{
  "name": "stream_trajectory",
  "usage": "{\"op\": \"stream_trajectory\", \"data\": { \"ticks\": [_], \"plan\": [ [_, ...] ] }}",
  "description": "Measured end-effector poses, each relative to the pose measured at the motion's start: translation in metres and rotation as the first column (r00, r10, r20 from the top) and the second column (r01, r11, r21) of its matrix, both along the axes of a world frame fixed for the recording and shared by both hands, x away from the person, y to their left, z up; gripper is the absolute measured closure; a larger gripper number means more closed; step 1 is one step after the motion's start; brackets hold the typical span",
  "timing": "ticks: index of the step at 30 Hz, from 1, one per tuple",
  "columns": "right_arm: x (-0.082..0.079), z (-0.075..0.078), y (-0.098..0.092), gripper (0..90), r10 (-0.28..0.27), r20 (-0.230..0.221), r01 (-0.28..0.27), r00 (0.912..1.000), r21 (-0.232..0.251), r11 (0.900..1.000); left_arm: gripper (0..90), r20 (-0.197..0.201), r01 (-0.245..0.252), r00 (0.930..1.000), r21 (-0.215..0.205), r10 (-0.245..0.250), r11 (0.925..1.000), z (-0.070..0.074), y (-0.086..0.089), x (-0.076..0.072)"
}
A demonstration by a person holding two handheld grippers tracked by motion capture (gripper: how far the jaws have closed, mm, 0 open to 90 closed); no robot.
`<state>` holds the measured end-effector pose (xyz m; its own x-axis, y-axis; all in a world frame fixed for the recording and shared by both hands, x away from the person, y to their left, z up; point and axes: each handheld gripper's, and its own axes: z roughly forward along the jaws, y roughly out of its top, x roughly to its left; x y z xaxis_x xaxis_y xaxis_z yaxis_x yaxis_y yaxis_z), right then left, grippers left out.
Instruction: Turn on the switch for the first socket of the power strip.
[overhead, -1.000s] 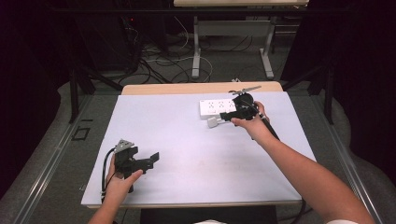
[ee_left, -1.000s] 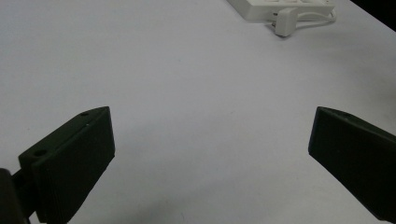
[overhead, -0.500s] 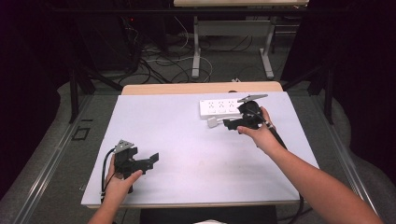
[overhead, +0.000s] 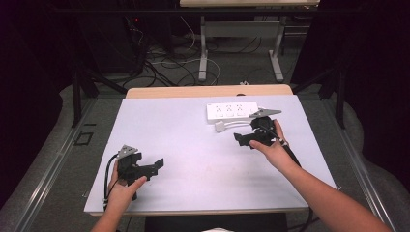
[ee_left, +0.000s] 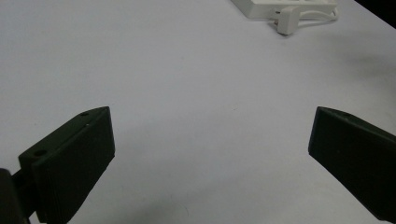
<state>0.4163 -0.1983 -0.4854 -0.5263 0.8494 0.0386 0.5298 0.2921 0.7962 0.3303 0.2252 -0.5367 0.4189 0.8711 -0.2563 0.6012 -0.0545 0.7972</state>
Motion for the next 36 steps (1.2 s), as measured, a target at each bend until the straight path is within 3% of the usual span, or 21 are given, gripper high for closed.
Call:
{"op": "stream_trajectory", "data": {
  "ticks": [15,27,36],
  "plan": [
    [-0.028,-0.015,-0.02,0.0,0.005,-0.003,-0.004,1.0,0.041,0.999,0.5,0.012,0.018,0.9998,0.018,-0.018,0.9997,0.001,-0.004,-0.003],
    [-0.06,-0.021,-0.042,0.0,0.004,0.029,-0.005,0.9996,0.03,1.0,0.5,0.025,0.016,0.9996,0.019,-0.016,0.9997,0.002,-0.004,-0.005],
    [-0.083,-0.025,-0.06,0.0,-0.02,0.045,0.017,0.9988,0.057,0.998,0.5,0.029,0.014,0.9995,0.026,-0.015,0.9996,0.002,-0.003,-0.006]
  ]
}}
